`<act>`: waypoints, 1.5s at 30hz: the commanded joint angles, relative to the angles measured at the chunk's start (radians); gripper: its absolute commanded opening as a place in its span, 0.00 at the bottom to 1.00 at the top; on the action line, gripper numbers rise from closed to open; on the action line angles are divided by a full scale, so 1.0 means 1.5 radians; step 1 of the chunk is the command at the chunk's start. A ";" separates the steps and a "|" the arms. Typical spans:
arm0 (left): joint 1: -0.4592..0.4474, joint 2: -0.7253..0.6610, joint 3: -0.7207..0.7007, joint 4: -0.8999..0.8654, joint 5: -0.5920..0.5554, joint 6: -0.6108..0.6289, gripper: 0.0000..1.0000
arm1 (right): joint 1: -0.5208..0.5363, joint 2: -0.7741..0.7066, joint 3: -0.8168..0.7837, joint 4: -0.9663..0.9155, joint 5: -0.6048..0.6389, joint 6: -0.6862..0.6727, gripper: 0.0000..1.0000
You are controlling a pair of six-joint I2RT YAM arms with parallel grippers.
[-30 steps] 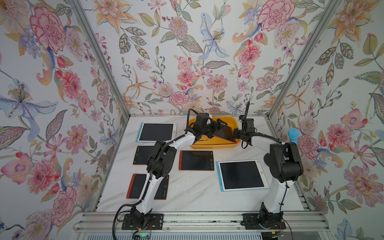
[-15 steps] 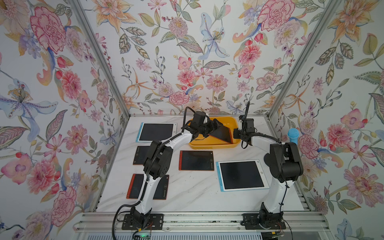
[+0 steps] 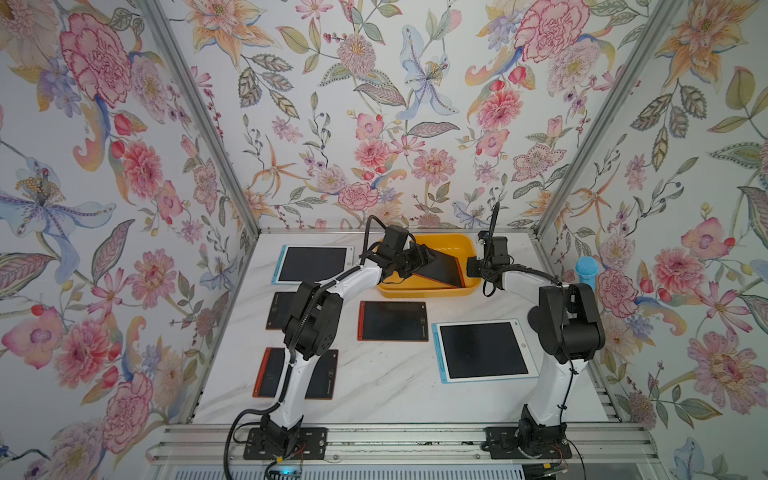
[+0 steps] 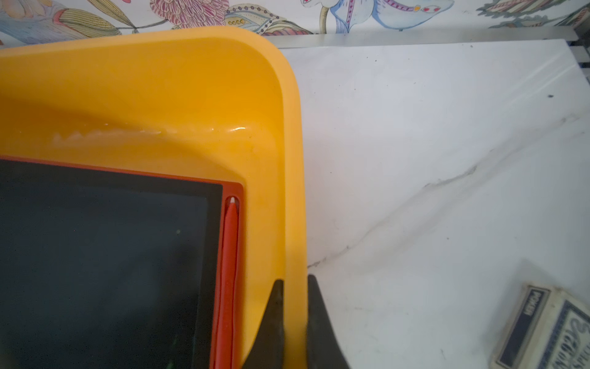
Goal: Take out the writing tablet from the storage box
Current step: Pick up the writing tablet from the storage box.
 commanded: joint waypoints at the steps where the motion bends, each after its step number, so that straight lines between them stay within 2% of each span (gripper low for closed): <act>1: 0.005 -0.045 0.008 -0.054 -0.041 0.041 0.74 | -0.005 0.009 0.022 0.009 0.001 0.008 0.00; 4: 0.004 -0.046 0.013 -0.082 -0.057 0.057 0.70 | -0.006 0.010 0.024 0.008 0.001 0.009 0.00; 7: 0.005 -0.050 0.010 -0.091 -0.068 0.061 0.58 | -0.007 0.010 0.023 0.008 0.004 0.012 0.00; 16: 0.005 -0.058 -0.001 -0.089 -0.071 0.057 0.36 | -0.009 0.011 0.025 0.004 0.003 0.015 0.00; 18: 0.005 -0.058 -0.003 -0.088 -0.069 0.057 0.28 | -0.009 0.011 0.025 0.005 0.003 0.015 0.00; 29: 0.005 -0.063 -0.014 -0.069 -0.056 0.048 0.04 | -0.018 0.023 0.042 -0.022 -0.012 0.026 0.00; 32: 0.005 -0.068 -0.015 -0.061 -0.051 0.047 0.00 | -0.022 0.026 0.045 -0.029 -0.023 0.030 0.00; 45: 0.005 -0.113 -0.043 -0.013 -0.038 0.025 0.00 | -0.037 0.074 0.138 -0.166 -0.045 0.062 0.00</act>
